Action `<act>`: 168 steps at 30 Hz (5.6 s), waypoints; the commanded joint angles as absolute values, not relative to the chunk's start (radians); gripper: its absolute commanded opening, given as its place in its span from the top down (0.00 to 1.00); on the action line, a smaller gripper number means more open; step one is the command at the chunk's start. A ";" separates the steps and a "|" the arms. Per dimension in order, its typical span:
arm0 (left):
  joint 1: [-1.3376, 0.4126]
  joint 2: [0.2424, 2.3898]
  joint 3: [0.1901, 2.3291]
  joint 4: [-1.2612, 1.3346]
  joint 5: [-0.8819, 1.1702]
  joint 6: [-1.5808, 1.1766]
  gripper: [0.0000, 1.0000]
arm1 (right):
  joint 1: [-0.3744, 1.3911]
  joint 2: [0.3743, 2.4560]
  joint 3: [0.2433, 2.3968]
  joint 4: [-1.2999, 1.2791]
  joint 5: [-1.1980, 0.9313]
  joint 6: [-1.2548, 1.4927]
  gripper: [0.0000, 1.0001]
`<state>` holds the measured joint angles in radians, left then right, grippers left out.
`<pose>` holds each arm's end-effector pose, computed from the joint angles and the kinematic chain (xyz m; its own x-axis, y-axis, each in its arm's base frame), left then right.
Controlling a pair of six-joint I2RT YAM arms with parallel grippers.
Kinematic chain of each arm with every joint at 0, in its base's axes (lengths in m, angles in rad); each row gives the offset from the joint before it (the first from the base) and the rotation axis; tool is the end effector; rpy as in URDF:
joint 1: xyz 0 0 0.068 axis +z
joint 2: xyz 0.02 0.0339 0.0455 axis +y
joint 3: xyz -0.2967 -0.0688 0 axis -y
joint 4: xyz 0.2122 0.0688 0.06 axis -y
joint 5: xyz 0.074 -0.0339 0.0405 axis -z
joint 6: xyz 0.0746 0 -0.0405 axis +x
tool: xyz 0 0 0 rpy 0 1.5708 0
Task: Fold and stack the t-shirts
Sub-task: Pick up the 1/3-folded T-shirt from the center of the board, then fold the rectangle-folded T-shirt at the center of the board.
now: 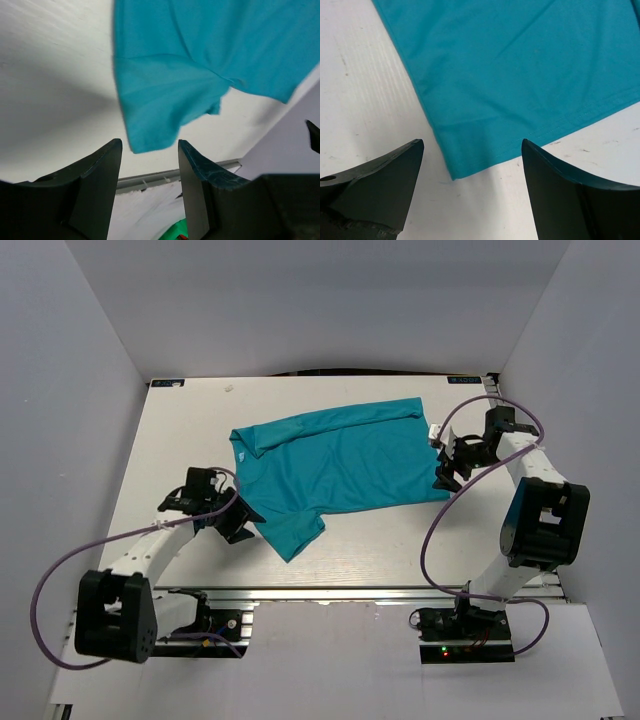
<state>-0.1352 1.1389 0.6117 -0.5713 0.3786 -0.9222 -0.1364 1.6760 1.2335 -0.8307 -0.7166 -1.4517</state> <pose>0.1693 -0.0509 0.2004 -0.7656 -0.6432 -0.0125 -0.5269 0.6381 -0.5614 0.3106 0.0068 0.2474 -0.0249 -0.7523 -0.6583 -0.9509 0.2210 -0.2165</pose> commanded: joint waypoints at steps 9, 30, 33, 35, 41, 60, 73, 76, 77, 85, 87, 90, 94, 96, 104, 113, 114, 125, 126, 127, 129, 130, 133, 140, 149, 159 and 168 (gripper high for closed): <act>-0.155 1.259 0.591 -0.483 0.308 -0.953 0.42 | -0.149 1.722 1.230 -0.900 -0.637 -1.678 0.18; -0.222 1.413 0.647 -0.416 0.204 -0.986 0.46 | -0.172 1.772 1.233 -0.936 -0.626 -1.786 0.18; -0.232 1.439 0.660 -0.416 0.178 -0.962 0.49 | -0.172 1.769 1.227 -0.933 -0.633 -1.779 0.18; -0.236 1.453 0.652 -0.417 0.167 -0.950 0.51 | -0.170 1.767 1.224 -0.933 -0.637 -1.776 0.18; -0.267 1.465 0.604 -0.429 0.120 -0.943 0.60 | -0.170 1.764 1.216 -0.917 -0.649 -1.761 0.18; -0.287 1.430 0.623 -0.449 0.078 -0.913 0.98 | -0.173 1.755 1.175 -0.966 -0.632 -1.948 0.15; -0.287 1.388 0.595 -0.451 0.087 -0.930 1.00 | -0.173 1.881 1.258 -0.966 -0.554 -1.908 0.36; -0.287 1.391 0.592 -0.451 0.090 -0.930 1.00 | -0.173 1.882 1.247 -0.942 -0.540 -1.888 0.43; -0.287 1.394 0.591 -0.449 0.091 -0.930 1.00 | -0.172 1.882 1.243 -0.939 -0.540 -1.884 0.44; -0.287 1.391 0.598 -0.451 0.095 -0.928 1.00 | -0.172 1.865 1.206 -0.911 -0.540 -1.867 0.53; -0.287 1.397 0.601 -0.449 0.098 -0.928 1.00 | -0.169 1.873 1.204 -0.916 -0.540 -1.861 0.55; -0.287 1.397 0.601 -0.449 0.101 -0.930 1.00 | -0.166 1.879 1.200 -0.902 -0.534 -1.847 0.58; -0.287 1.391 0.597 -0.449 0.100 -0.930 1.00 | -0.155 1.881 1.177 -0.865 -0.508 -1.830 0.59; -0.287 1.391 0.598 -0.449 0.103 -0.930 1.00 | -0.149 1.879 1.151 -0.824 -0.480 -1.815 0.61; -0.287 1.382 0.594 -0.449 0.104 -0.937 1.00 | -0.141 1.850 1.055 -0.672 -0.434 -1.747 0.80; -0.287 1.348 0.621 -0.451 0.095 -0.927 1.00 | -0.149 1.825 1.115 -0.738 -0.515 -1.695 1.00; -0.287 1.336 0.627 -0.453 0.095 -0.925 1.00 | -0.152 1.821 1.127 -0.747 -0.528 -1.690 1.00; -0.287 1.276 0.727 -0.456 0.112 -0.923 1.00 | -0.163 1.758 1.256 -0.857 -0.676 -1.634 1.00; -0.287 1.270 0.742 -0.457 0.110 -0.922 1.00 | -0.164 1.752 1.262 -0.865 -0.686 -1.626 1.00; -0.287 1.263 0.749 -0.460 0.112 -0.922 1.00 | -0.166 1.749 1.270 -0.867 -0.693 -1.612 1.00; -0.287 1.253 0.770 -0.465 0.114 -0.920 1.00 | -0.169 1.743 1.288 -0.867 -0.715 -1.597 1.00; -0.287 1.249 0.776 -0.468 0.110 -0.922 1.00 | -0.170 1.741 1.296 -0.868 -0.721 -1.589 1.00; -0.287 1.233 0.807 -0.480 0.107 -0.913 1.00 | -0.176 1.741 1.331 -0.871 -0.750 -1.560 1.00; -0.282 1.215 0.880 -0.497 0.089 -0.902 1.00 | -0.199 1.759 1.434 -0.859 -0.810 -1.473 1.00; -0.190 1.253 0.956 -0.480 0.112 -0.891 1.00 | -0.209 1.813 1.485 -0.769 -0.795 -1.361 1.00; -0.129 1.367 1.058 -0.445 0.153 -0.833 1.00 | -0.207 1.859 1.543 -0.643 -0.792 -1.187 1.00; -0.100 1.488 1.150 -0.423 0.172 -0.787 1.00 | -0.198 1.928 1.621 -0.517 -0.769 -1.051 1.00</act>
<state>-0.1184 1.4700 1.1019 -0.4450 0.1699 -0.8207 -0.1993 1.8992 1.5658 -0.5961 -0.7700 -1.1206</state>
